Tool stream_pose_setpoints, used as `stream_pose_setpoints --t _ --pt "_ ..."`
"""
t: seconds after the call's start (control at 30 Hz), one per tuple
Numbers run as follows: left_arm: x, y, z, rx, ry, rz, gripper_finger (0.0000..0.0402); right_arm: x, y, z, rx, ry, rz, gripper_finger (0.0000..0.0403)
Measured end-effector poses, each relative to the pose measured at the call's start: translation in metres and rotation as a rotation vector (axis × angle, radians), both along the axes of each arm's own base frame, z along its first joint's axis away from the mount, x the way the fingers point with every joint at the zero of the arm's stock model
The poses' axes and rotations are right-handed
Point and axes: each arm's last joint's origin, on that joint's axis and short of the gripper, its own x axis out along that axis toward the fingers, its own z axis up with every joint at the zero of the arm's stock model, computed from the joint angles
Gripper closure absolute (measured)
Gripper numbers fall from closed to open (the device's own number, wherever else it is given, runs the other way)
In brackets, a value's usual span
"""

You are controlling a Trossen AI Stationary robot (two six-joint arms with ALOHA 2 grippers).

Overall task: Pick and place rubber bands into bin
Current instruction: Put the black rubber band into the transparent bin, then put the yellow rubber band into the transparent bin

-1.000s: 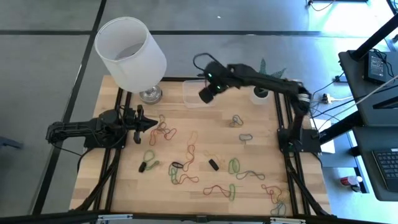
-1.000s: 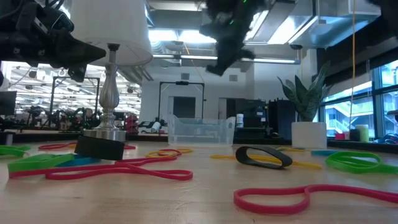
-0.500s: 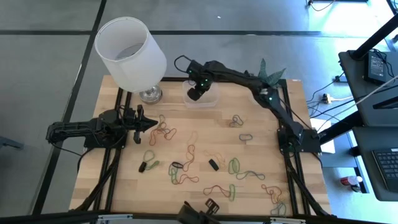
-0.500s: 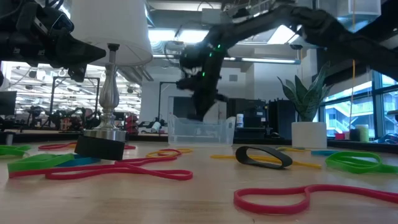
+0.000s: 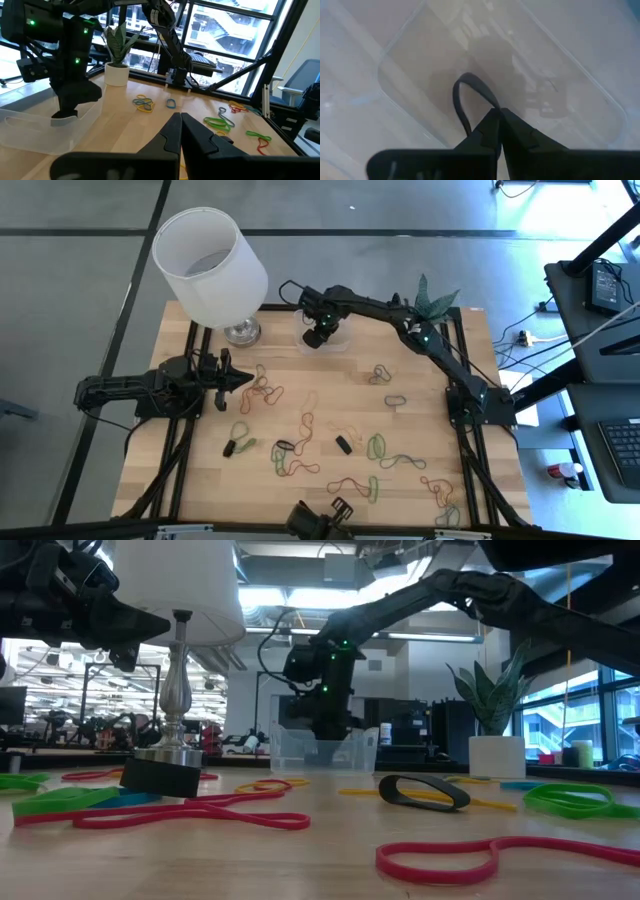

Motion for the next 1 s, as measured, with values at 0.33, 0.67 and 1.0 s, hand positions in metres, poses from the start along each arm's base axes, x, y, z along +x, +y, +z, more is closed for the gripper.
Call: stream_pose_setpoints --t 0.33,0.67,1.0 --pt "0.0 0.0 0.0 0.0 0.0 0.0 0.04 0.0 0.0 0.002 -0.002 -0.002 -0.001 0.0319" --pt "0.0 0.0 0.0 0.0 0.0 0.0 0.04 -0.007 0.003 0.06 -0.038 -0.104 -0.061 0.0289" --pt "0.0 0.0 0.0 0.0 0.0 0.0 0.04 -0.018 0.062 0.135 -0.13 -0.147 -0.076 0.0314"
